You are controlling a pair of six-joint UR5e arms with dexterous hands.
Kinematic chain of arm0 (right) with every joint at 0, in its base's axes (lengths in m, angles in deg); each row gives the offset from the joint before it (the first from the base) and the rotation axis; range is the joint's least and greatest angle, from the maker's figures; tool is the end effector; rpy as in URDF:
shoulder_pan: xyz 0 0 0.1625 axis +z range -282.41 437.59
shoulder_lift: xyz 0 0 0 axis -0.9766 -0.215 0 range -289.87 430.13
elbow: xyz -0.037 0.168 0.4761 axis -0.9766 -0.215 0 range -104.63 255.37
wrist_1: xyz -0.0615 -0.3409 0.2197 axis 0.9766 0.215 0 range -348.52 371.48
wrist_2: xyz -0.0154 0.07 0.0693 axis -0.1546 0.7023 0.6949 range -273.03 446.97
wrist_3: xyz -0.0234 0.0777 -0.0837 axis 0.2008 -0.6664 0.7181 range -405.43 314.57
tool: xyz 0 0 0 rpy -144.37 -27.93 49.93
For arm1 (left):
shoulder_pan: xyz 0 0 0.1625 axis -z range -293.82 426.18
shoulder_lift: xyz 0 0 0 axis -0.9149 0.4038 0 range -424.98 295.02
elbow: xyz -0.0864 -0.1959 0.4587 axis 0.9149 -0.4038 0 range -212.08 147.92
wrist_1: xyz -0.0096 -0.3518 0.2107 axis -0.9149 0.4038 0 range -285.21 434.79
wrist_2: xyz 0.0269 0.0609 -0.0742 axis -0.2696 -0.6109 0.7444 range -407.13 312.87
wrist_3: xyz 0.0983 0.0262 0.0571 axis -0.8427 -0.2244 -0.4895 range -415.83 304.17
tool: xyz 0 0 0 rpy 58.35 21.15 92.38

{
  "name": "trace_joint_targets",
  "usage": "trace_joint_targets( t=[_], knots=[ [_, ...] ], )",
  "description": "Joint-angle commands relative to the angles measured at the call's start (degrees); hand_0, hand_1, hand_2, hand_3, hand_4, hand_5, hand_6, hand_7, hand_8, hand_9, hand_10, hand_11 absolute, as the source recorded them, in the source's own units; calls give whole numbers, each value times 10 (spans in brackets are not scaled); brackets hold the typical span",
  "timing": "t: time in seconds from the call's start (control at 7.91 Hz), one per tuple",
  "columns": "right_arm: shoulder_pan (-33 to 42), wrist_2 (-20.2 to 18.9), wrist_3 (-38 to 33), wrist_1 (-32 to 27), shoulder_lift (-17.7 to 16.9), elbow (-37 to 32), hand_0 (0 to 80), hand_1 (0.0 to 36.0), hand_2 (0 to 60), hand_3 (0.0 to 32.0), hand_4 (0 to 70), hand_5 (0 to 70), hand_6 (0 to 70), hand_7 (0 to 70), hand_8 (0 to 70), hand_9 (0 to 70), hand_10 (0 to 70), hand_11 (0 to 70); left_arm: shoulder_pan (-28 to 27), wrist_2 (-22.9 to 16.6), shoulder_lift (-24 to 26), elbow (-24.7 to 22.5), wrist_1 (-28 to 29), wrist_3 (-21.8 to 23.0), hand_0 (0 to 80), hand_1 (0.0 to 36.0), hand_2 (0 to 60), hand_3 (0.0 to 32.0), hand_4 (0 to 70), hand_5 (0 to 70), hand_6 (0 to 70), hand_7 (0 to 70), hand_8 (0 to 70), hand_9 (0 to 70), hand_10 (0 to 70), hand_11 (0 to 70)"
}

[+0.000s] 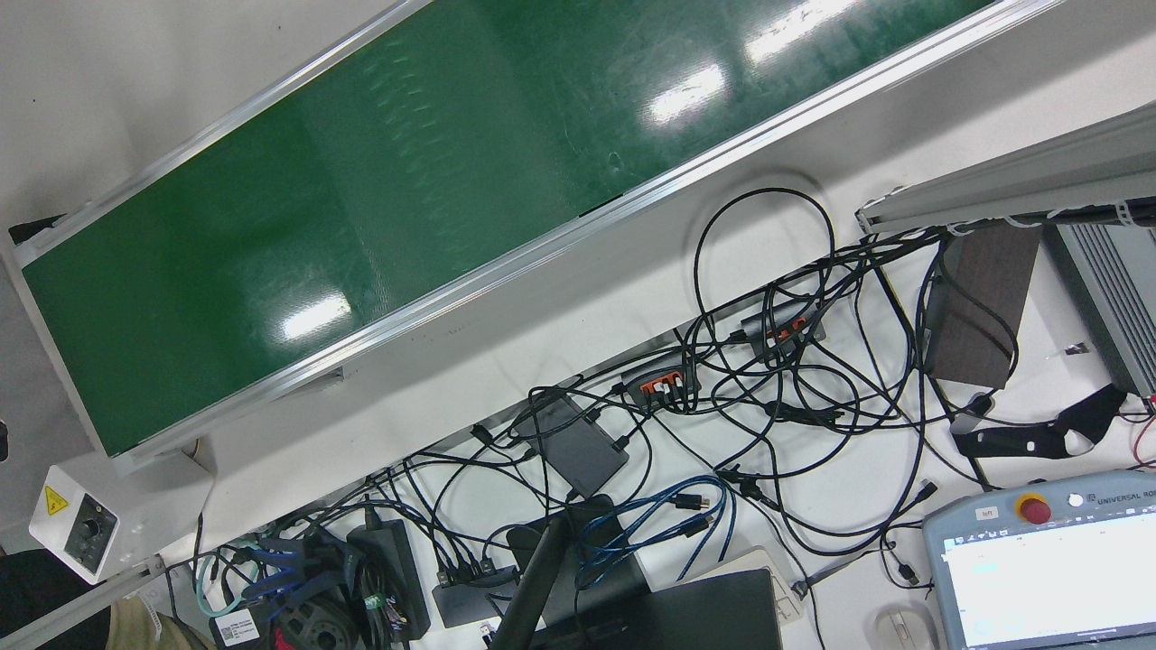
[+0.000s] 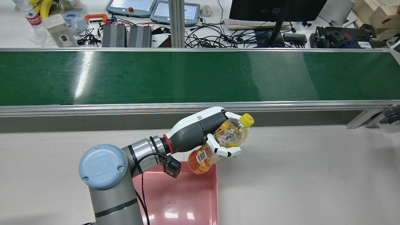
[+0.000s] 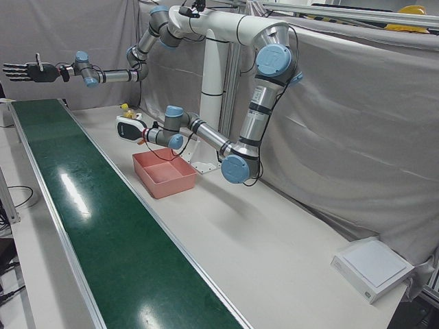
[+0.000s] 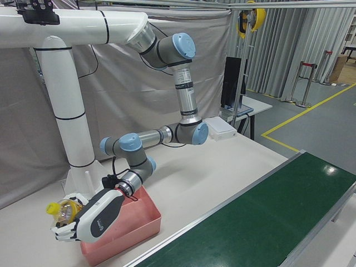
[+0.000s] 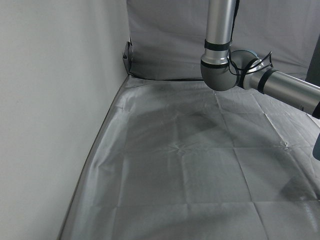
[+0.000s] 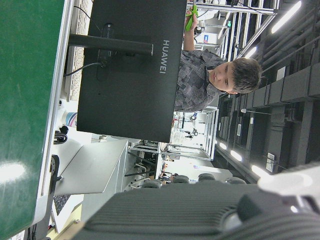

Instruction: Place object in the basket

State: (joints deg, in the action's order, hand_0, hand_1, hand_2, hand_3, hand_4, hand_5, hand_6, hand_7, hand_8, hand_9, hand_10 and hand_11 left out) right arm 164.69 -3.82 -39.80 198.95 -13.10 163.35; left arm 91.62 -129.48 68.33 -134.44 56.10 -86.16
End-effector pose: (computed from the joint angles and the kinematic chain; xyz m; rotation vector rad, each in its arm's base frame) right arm 0.1034 -0.5638 0.7382 0.0348 -2.0906 2.1853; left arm 0.5848 -0.4430 0.2206 -0.6259 2.3026 -0.9220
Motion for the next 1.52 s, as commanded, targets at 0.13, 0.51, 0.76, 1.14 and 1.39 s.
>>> trace_joint_targets(
  t=[0.13, 0.51, 0.76, 1.14, 1.39],
  knots=[
    [0, 0, 0, 0, 0, 0, 0, 0, 0, 0, 0, 0, 0, 0, 0, 0, 0, 0, 30, -15, -90, -1, 107, 1, 515, 142, 294, 0, 394, 558, 421, 682, 515, 700, 647, 700],
    [0, 0, 0, 0, 0, 0, 0, 0, 0, 0, 0, 0, 0, 0, 0, 0, 0, 0, 23, -19, -107, -50, 126, 2, 556, 68, 0, 0, 109, 151, 47, 105, 80, 96, 131, 206],
    [0, 0, 0, 0, 0, 0, 0, 0, 0, 0, 0, 0, 0, 0, 0, 0, 0, 0, 24, -21, -119, -59, 139, 4, 572, 83, 0, 0, 76, 52, 29, 55, 19, 9, 42, 78],
    [0, 0, 0, 0, 0, 0, 0, 0, 0, 0, 0, 0, 0, 0, 0, 0, 0, 0, 25, -22, -122, -61, 152, 6, 580, 84, 0, 0, 65, 33, 22, 39, 6, 0, 17, 43],
    [0, 0, 0, 0, 0, 0, 0, 0, 0, 0, 0, 0, 0, 0, 0, 0, 0, 0, 26, -23, -122, -65, 153, 7, 582, 89, 0, 0, 63, 35, 19, 35, 7, 0, 13, 37]
  ],
)
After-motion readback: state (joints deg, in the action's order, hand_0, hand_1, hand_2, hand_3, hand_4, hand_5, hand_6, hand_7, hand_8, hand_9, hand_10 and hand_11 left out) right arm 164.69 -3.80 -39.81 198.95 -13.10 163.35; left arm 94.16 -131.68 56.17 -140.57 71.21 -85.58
